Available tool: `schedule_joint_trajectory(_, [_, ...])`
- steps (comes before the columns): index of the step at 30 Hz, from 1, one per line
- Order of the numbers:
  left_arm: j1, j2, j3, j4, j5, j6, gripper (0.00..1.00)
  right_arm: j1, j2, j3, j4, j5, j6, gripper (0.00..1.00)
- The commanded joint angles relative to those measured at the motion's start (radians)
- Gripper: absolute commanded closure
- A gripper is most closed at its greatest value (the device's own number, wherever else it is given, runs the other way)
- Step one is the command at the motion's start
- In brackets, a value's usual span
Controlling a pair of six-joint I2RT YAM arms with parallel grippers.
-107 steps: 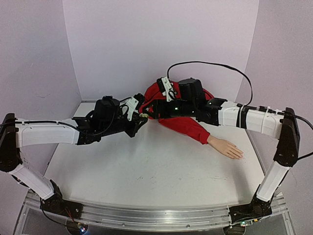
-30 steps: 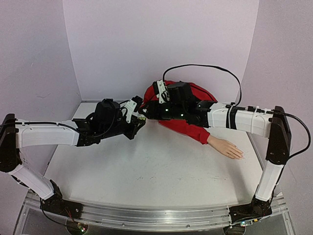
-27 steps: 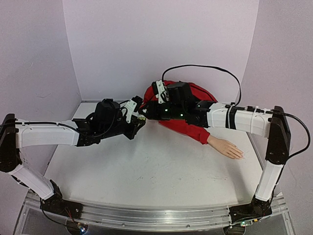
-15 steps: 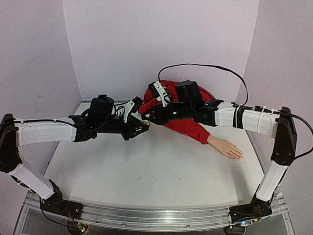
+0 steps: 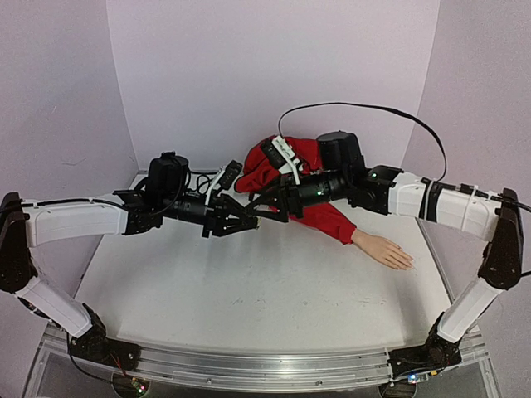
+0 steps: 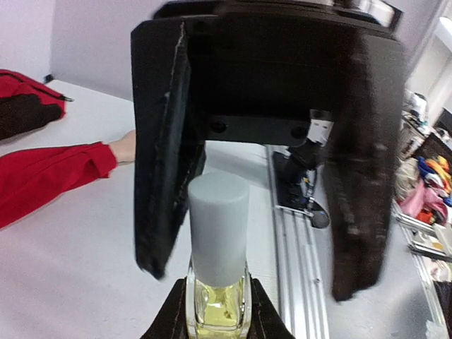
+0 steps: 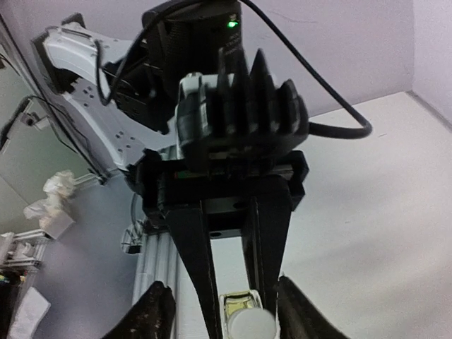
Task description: Paint the nails
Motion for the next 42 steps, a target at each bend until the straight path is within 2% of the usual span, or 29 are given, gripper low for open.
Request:
schedule_joint_trajectory(1, [0.001,-0.037,0.000,0.056,-0.364,-0.009,1.00,0.007,-0.100,-0.013,0.027,0.361,0.063,0.28])
schedule_joint_trajectory(4, [-0.046,-0.083,-0.038,0.054,-0.699,0.030,1.00,0.007,-0.124,-0.019,0.026,0.547,0.139,0.13])
schedule_joint_trajectory(6, [-0.079,-0.100,-0.051,0.056,-0.916,0.040,1.00,0.007,-0.127,-0.016,0.024,0.591,0.177,0.11])
schedule_joint_trajectory(7, [-0.085,-0.101,-0.049,0.057,-0.949,0.037,1.00,0.008,-0.125,-0.012,0.023,0.589,0.187,0.11])
schedule_joint_trajectory(11, [-0.093,-0.080,-0.029,0.057,-0.961,0.026,1.00,0.012,-0.074,0.034,0.023,0.590,0.253,0.10])
schedule_joint_trajectory(20, [-0.108,-0.051,-0.004,0.057,-0.976,0.027,1.00,0.023,0.117,0.204,0.037,0.577,0.395,0.28])
schedule_joint_trajectory(27, [-0.109,-0.047,-0.004,0.058,-0.975,0.027,1.00,0.030,0.206,0.283,0.030,0.528,0.415,0.32])
schedule_joint_trajectory(37, [-0.111,-0.039,0.002,0.057,-0.962,0.032,1.00,0.041,0.264,0.322,0.032,0.469,0.403,0.59])
schedule_joint_trajectory(42, [-0.110,-0.051,-0.005,0.057,-0.954,0.032,1.00,0.041,0.264,0.322,0.034,0.455,0.386,0.67])
